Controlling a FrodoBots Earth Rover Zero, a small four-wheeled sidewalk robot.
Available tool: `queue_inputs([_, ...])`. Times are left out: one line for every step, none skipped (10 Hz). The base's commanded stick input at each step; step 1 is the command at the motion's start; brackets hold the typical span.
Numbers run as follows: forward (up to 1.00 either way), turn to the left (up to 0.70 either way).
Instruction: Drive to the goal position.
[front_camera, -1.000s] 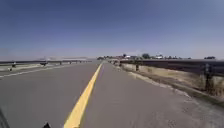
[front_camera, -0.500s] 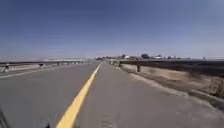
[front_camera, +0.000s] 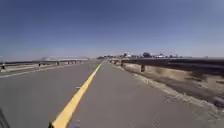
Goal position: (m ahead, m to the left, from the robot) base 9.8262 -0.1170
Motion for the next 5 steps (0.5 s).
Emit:
queue_inputs([1.0, 0.0])
queue_inputs([1.0, 0.0])
queue_inputs([1.0, 0.0])
queue_inputs([1.0, 0.0])
queue_inputs([1.0, 0.0])
